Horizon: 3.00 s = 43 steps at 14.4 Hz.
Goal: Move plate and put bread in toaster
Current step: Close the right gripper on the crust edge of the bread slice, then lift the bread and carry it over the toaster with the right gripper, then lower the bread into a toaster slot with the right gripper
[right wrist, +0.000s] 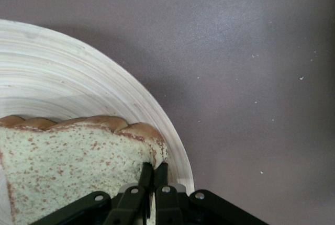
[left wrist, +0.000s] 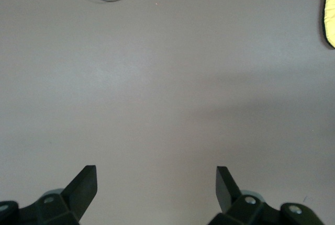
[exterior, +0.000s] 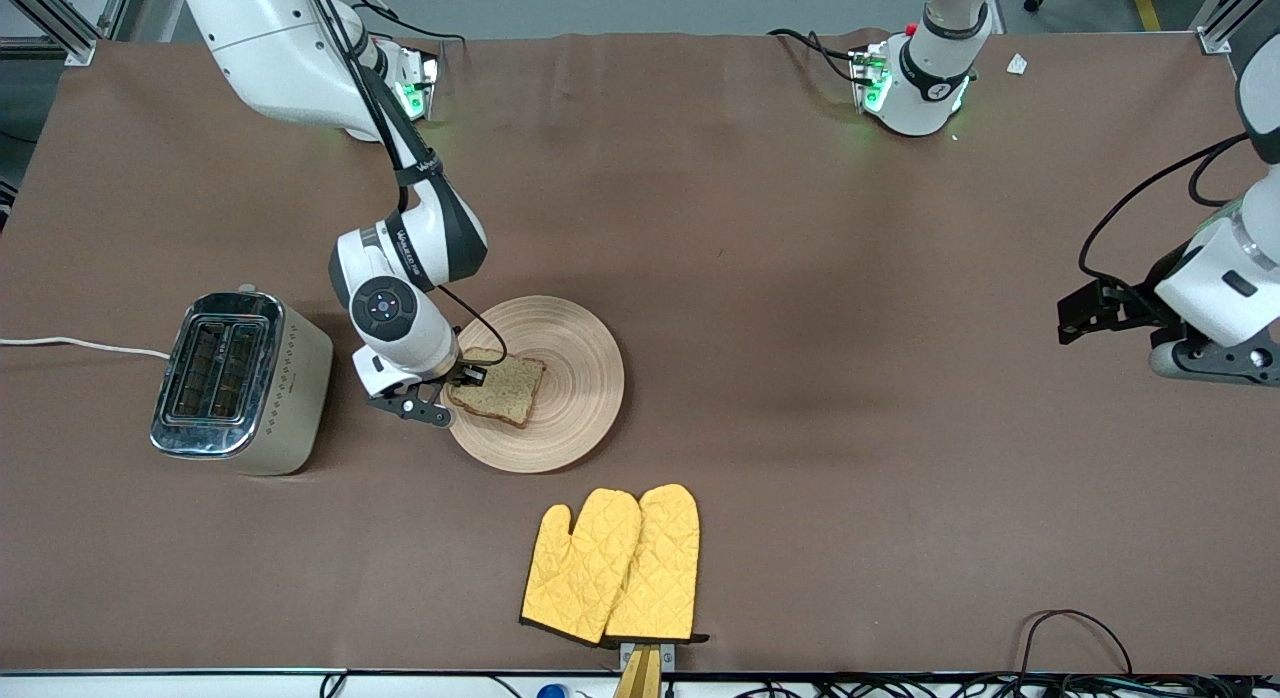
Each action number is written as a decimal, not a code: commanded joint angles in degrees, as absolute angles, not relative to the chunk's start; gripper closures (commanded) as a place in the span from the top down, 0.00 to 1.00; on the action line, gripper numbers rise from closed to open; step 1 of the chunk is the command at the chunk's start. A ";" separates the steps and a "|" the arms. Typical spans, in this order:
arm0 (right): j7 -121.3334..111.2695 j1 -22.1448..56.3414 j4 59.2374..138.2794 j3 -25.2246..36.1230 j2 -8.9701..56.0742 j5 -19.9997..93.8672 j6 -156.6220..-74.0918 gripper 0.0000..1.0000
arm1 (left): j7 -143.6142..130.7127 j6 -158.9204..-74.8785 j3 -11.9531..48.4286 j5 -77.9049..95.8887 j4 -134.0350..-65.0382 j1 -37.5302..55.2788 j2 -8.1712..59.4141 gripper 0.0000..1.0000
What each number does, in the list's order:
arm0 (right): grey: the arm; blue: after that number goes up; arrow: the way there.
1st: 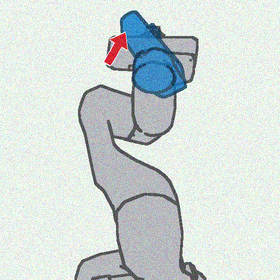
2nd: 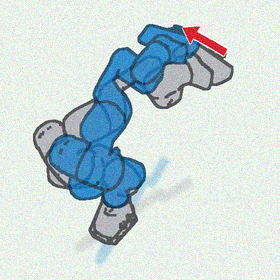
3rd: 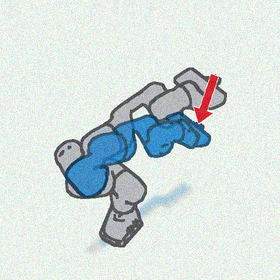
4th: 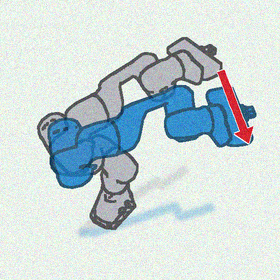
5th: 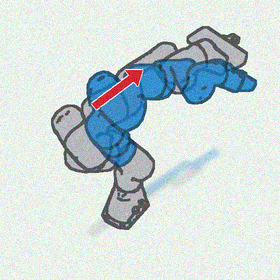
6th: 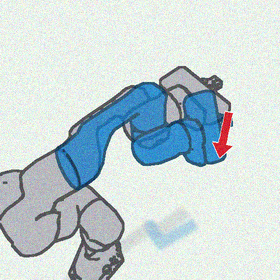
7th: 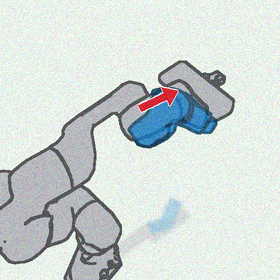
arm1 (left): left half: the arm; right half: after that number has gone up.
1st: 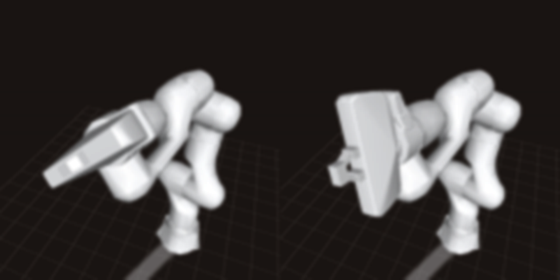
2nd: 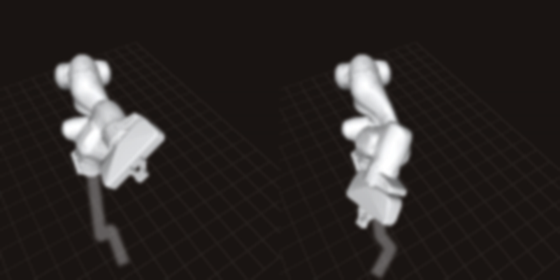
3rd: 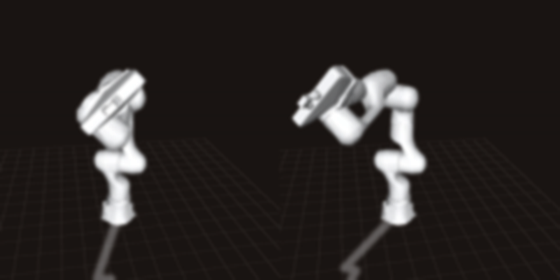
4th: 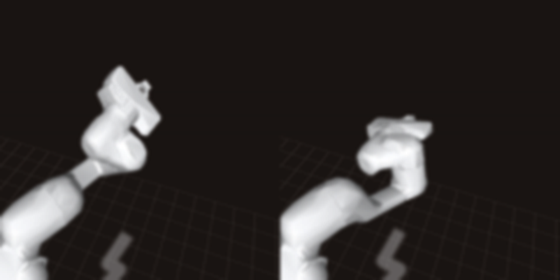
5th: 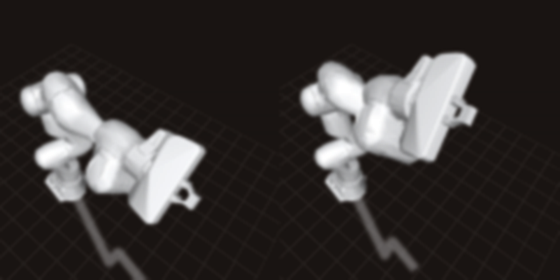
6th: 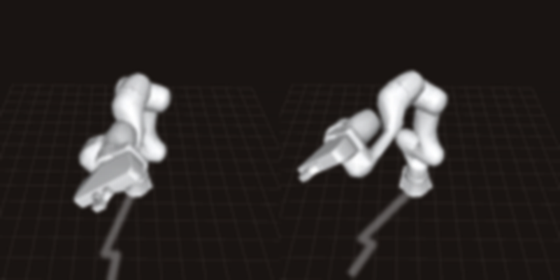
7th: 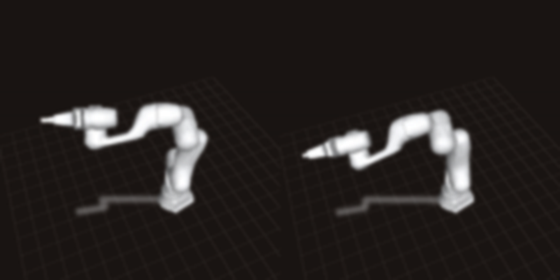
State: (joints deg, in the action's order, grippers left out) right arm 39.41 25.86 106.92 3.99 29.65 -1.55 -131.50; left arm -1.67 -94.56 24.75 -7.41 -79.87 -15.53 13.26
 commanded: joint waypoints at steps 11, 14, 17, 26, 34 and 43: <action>32.63 23.56 81.83 4.04 26.10 -10.16 -94.84 0.00 | -2.29 -92.19 0.18 -1.67 -90.52 3.86 -1.40 1.00; 26.47 22.85 80.25 4.04 25.93 -21.32 -88.44 0.00 | -2.37 -95.44 0.09 -1.76 -94.38 4.65 -4.21 1.00; 23.56 23.11 80.07 3.96 26.02 -33.01 -83.51 0.00 | -2.63 -95.36 0.09 -1.93 -93.60 4.83 -3.43 1.00; 21.98 21.71 80.33 4.13 26.72 -48.06 -77.26 0.00 | -2.11 -95.01 0.62 -1.58 -90.79 3.87 -0.97 1.00; 20.39 19.78 80.68 4.13 30.85 -49.48 -74.53 0.00 | -2.46 -95.10 0.62 -0.70 -90.88 3.87 -0.88 1.00; 22.05 19.51 80.51 4.04 33.57 -48.96 -75.76 0.00 | -2.46 -94.75 0.62 -0.79 -90.88 3.96 -0.88 1.00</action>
State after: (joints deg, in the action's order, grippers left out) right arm 20.82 20.00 80.85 4.63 32.37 -47.94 -75.68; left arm -2.23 -95.46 0.70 -1.62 -91.93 4.20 -1.30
